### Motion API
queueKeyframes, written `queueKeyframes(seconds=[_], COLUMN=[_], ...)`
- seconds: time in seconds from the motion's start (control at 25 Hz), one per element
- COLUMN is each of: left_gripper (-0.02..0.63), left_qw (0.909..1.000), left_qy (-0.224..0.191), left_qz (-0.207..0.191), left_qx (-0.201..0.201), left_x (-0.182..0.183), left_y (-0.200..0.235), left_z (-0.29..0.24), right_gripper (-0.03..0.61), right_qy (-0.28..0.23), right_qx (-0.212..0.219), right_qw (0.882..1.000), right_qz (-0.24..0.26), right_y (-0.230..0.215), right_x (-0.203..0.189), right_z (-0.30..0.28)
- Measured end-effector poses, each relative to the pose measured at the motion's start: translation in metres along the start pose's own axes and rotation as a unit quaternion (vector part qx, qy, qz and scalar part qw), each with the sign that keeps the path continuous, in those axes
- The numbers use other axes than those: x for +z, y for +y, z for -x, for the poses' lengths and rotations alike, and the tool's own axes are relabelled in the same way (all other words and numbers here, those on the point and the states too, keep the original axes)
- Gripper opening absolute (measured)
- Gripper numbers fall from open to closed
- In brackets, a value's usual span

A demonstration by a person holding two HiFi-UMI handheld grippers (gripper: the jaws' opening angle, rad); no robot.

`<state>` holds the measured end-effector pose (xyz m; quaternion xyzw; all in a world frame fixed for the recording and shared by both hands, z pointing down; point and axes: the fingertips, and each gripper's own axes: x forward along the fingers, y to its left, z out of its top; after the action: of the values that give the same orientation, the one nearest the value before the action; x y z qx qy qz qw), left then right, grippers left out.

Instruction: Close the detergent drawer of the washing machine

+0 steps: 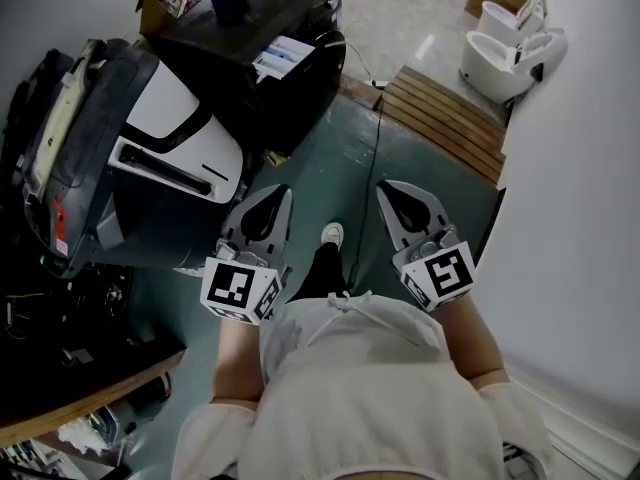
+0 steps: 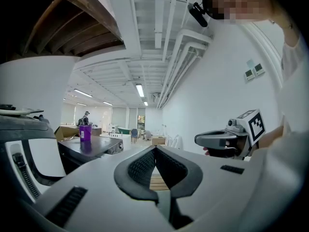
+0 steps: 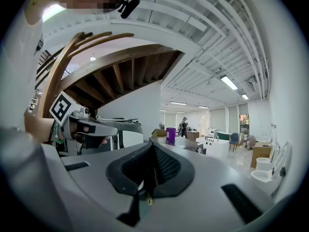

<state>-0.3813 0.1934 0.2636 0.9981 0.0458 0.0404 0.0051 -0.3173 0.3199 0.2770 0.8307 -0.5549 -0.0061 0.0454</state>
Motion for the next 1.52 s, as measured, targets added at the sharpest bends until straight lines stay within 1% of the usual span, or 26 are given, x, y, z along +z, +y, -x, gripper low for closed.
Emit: queueKeyframes(seconds=[0.08,0.2,0.28,0.4,0.52,0.64,0.84,1.0,1.12,1.2,1.32,1.44,1.52], left_gripper=[0.017,0.017,0.017,0.017,0.017,0.017,0.017,0.017,0.017,0.017,0.017,0.017,0.017], left_qw=[0.9999,0.9999,0.9998,0.9998,0.9997,0.9998,0.9998,0.998,0.9938,0.9888,0.9765,0.9628,0.9504], left_qy=[0.003,0.002,0.001,0.001,-0.002,0.001,0.014,0.022,0.024,0.02,0.005,0.012,0.018], left_qz=[0.0,0.006,0.006,-0.004,0.0,0.007,0.015,0.017,0.023,0.024,0.035,0.04,0.042], left_qx=[-0.01,-0.014,-0.016,-0.022,-0.025,-0.019,0.008,0.056,0.107,0.146,0.213,0.267,0.308], left_x=[-0.003,0.004,0.01,0.016,0.02,0.02,0.012,0.001,-0.001,0.005,0.017,0.021,0.02], left_y=[0.016,0.05,0.075,0.11,0.142,0.168,0.201,0.232,0.256,0.269,0.288,0.299,0.304], left_z=[-0.028,-0.076,-0.108,-0.155,-0.196,-0.228,-0.264,-0.289,-0.309,-0.326,-0.339,-0.344,-0.348], right_gripper=[0.005,0.005,0.005,0.005,0.005,0.005,0.005,0.005,0.005,0.005,0.005,0.005,0.005], right_qy=[0.013,0.025,0.032,0.039,0.043,0.045,0.044,0.048,0.045,0.046,0.058,0.062,0.062], right_qx=[-0.002,-0.007,-0.008,-0.014,-0.021,-0.019,0.006,0.047,0.096,0.133,0.186,0.239,0.273], right_qw=[1.0,0.999,0.999,0.999,0.999,0.999,0.999,0.998,0.994,0.99,0.981,0.969,0.96], right_qz=[0.01,0.02,0.022,0.022,0.016,0.015,0.009,0.007,0.014,0.016,0.014,0.021,0.03], right_y=[-0.016,-0.046,-0.068,-0.102,-0.133,-0.158,-0.192,-0.221,-0.244,-0.262,-0.281,-0.29,-0.296], right_x=[-0.006,-0.003,0.0,0.001,0.0,0.0,-0.006,-0.017,-0.022,-0.024,-0.027,-0.028,-0.03], right_z=[-0.024,-0.07,-0.103,-0.152,-0.197,-0.236,-0.288,-0.337,-0.378,-0.406,-0.445,-0.475,-0.493])
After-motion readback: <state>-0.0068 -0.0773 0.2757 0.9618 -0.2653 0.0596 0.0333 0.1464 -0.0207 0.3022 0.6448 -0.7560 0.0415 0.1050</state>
